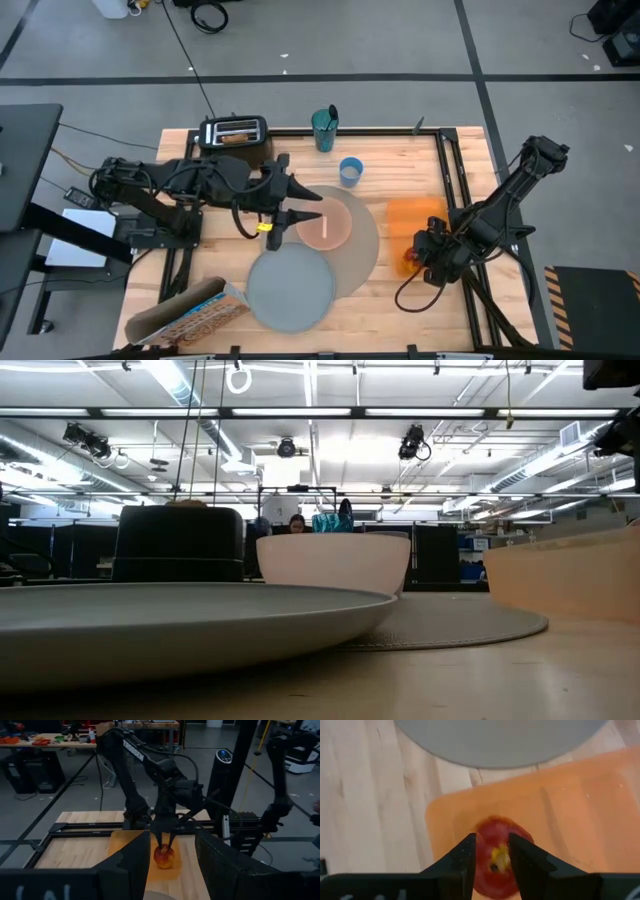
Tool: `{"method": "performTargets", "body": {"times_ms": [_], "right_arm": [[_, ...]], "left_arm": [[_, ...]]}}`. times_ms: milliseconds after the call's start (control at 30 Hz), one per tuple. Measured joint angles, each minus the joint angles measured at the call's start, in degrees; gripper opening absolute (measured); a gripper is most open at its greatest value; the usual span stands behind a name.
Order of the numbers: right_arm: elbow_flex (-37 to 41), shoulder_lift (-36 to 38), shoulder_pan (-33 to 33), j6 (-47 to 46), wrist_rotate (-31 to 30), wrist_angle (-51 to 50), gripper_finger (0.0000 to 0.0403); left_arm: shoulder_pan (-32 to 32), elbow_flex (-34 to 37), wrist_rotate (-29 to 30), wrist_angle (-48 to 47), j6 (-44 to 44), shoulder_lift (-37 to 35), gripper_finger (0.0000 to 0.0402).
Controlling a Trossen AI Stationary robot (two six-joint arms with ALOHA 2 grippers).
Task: Arrange a breakfast setting
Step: Put the apple on the brown table mat to the top left of the light orange bowl
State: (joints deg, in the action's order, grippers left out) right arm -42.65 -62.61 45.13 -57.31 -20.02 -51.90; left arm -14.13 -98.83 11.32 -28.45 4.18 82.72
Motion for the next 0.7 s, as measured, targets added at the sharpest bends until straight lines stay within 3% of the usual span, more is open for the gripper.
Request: {"method": "performTargets", "body": {"times_ms": [433,700], "right_arm": [[4.3,0.2,0.9,-1.1,1.5,3.9,0.0113],[4.4,0.2,0.9,-1.1,1.5,4.3,0.0064]], "left_arm": [[-2.6,0.0,0.0,-0.1,0.1,0.0,0.0164],[-2.6,0.0,0.0,-0.3,0.7,0.0,0.0164]]}}
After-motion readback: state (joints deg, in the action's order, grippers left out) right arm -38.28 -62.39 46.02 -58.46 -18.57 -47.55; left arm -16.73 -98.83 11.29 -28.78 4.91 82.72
